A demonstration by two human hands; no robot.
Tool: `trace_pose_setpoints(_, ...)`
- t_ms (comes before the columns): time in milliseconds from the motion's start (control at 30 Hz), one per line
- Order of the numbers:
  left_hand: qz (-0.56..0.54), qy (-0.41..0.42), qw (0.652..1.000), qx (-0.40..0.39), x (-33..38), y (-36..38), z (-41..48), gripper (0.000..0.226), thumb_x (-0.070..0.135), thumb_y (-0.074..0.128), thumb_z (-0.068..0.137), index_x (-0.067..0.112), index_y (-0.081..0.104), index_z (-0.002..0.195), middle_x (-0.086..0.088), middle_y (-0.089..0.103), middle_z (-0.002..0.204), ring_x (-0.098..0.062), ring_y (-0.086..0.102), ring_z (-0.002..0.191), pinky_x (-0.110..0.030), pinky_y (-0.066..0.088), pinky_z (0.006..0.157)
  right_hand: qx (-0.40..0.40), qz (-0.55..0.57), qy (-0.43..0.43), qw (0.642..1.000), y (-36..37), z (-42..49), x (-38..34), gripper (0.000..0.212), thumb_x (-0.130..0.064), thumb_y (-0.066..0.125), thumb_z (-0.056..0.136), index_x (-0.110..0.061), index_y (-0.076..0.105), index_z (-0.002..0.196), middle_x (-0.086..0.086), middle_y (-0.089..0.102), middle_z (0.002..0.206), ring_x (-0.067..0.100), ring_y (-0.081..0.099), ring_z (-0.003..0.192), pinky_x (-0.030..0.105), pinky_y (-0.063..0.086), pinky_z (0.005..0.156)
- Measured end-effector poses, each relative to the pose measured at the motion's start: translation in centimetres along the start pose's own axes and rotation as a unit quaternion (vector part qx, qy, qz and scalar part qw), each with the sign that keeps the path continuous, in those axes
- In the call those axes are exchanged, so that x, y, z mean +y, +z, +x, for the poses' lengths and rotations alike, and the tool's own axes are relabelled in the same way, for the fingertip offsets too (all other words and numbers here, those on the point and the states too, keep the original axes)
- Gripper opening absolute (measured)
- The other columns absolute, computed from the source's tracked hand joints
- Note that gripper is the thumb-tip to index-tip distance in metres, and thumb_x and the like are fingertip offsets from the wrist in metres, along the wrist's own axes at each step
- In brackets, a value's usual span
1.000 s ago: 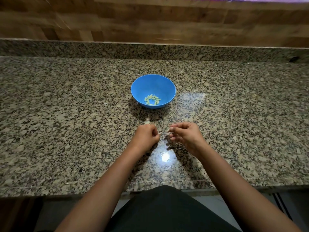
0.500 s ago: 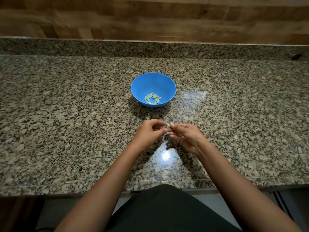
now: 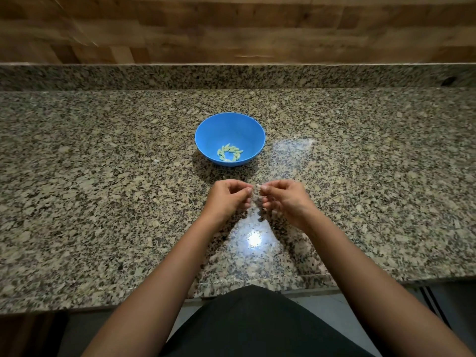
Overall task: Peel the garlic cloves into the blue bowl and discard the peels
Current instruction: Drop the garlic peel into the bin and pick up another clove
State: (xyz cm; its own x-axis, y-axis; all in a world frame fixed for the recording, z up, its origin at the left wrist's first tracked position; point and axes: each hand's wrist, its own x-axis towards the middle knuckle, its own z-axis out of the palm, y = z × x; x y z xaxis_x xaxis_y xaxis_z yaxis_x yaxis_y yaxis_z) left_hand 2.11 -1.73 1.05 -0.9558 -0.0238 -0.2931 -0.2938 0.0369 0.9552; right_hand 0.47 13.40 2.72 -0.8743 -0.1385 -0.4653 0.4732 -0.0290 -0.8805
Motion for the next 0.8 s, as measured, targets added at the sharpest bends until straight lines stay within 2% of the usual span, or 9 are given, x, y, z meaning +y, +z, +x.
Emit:
trace_pose_setpoints(67, 0.117, 0.033, 0.992, 0.028, -0.1, 0.2, 0.2, 0.010, 0.010, 0.062, 0.088, 0.009, 0.068, 0.097, -0.006, 0.069, 0.084, -0.015, 0.064, 0.071, -0.027, 0.057, 0.072, 0.061, -0.106, -0.031, 0.992, -0.6, 1.6, -0.4, 0.005, -0.004, 0.059, 0.088, 0.000, 0.061, 0.090, 0.011, 0.064, 0.078, 0.018, 0.059, 0.057, 0.027, 0.055, 0.060)
trace_pose_setpoints(133, 0.216, 0.074, 0.973, 0.043, -0.2, 0.5, 0.4, 0.019, 0.015, 0.064, 0.088, 0.011, 0.068, 0.106, -0.001, 0.069, 0.094, -0.012, 0.064, 0.083, -0.024, 0.053, 0.081, 0.124, -0.181, -0.064, 0.974, -1.0, 3.5, -1.0, 0.006, -0.005, 0.059, 0.088, -0.007, 0.061, 0.083, 0.010, 0.065, 0.083, 0.017, 0.061, 0.063, 0.033, 0.057, 0.068)
trace_pose_setpoints(233, 0.301, 0.140, 0.943, 0.030, -0.5, 1.0, 0.8, 0.026, 0.017, 0.061, 0.090, 0.011, 0.065, 0.115, -0.003, 0.066, 0.109, -0.011, 0.060, 0.096, -0.020, 0.047, 0.088, 0.177, -0.250, -0.099, 0.947, -1.2, 5.8, -1.5, 0.016, -0.004, 0.060, 0.088, -0.014, 0.059, 0.075, 0.009, 0.066, 0.087, 0.017, 0.061, 0.075, 0.031, 0.055, 0.075)
trace_pose_setpoints(400, 0.364, 0.189, 0.912, 0.008, -0.8, 1.7, 1.6, 0.031, 0.019, 0.057, 0.093, 0.007, 0.060, 0.121, -0.008, 0.059, 0.119, -0.016, 0.054, 0.111, -0.023, 0.040, 0.096, 0.196, -0.313, -0.108, 0.923, -1.1, 7.4, -1.0, 0.006, -0.003, 0.060, 0.088, -0.006, 0.065, 0.091, 0.009, 0.066, 0.095, 0.013, 0.057, 0.080, 0.016, 0.042, 0.064)
trace_pose_setpoints(500, 0.349, 0.202, 0.915, 0.021, -0.7, 1.5, 1.5, 0.030, 0.020, 0.057, 0.093, 0.009, 0.060, 0.120, -0.006, 0.060, 0.118, -0.014, 0.056, 0.105, -0.024, 0.045, 0.093, 0.184, -0.296, -0.128, 0.929, -1.3, 6.4, -0.8, 0.007, -0.011, 0.061, 0.089, -0.007, 0.064, 0.093, 0.008, 0.066, 0.095, 0.008, 0.056, 0.073, 0.011, 0.040, 0.057)
trace_pose_setpoints(567, 0.329, 0.208, 0.920, 0.042, -0.8, 1.0, 1.0, 0.030, 0.023, 0.058, 0.093, 0.011, 0.060, 0.120, -0.003, 0.060, 0.117, -0.011, 0.057, 0.100, -0.025, 0.048, 0.092, 0.168, -0.304, -0.151, 0.925, -1.5, 4.9, -0.3, 0.017, -0.021, 0.060, 0.090, -0.007, 0.063, 0.100, 0.007, 0.066, 0.097, 0.007, 0.057, 0.075, 0.011, 0.044, 0.058)
trace_pose_setpoints(700, 0.297, 0.214, 0.926, 0.095, -1.6, -0.7, -1.1, 0.029, 0.022, 0.054, 0.094, 0.011, 0.059, 0.121, 0.002, 0.058, 0.117, -0.005, 0.054, 0.096, -0.009, 0.043, 0.083, 0.065, -0.370, -0.159, 0.913, -0.9, 0.2, 2.0, 0.056, -0.048, 0.057, 0.086, -0.013, 0.049, 0.130, 0.005, 0.055, 0.125, 0.014, 0.055, 0.108, 0.026, 0.049, 0.090)
trace_pose_setpoints(733, 0.287, 0.207, 0.929, 0.112, -1.9, -1.1, -1.8, 0.030, 0.021, 0.052, 0.095, 0.011, 0.058, 0.122, 0.000, 0.057, 0.119, -0.007, 0.054, 0.100, -0.012, 0.043, 0.084, 0.029, -0.405, -0.154, 0.901, -0.5, -0.9, 2.7, 0.068, -0.054, 0.055, 0.084, -0.017, 0.039, 0.139, 0.003, 0.045, 0.138, 0.014, 0.048, 0.120, 0.032, 0.044, 0.100)
trace_pose_setpoints(800, 0.268, 0.184, 0.935, 0.141, -2.7, -1.8, -3.1, 0.031, 0.019, 0.049, 0.096, 0.010, 0.056, 0.125, -0.002, 0.056, 0.121, -0.012, 0.055, 0.105, -0.023, 0.047, 0.088, -0.026, -0.500, -0.141, 0.854, 0.3, -2.4, 4.3, 0.089, -0.065, 0.046, 0.083, -0.022, 0.009, 0.150, -0.004, 0.006, 0.155, 0.013, 0.014, 0.142, 0.037, 0.014, 0.117)
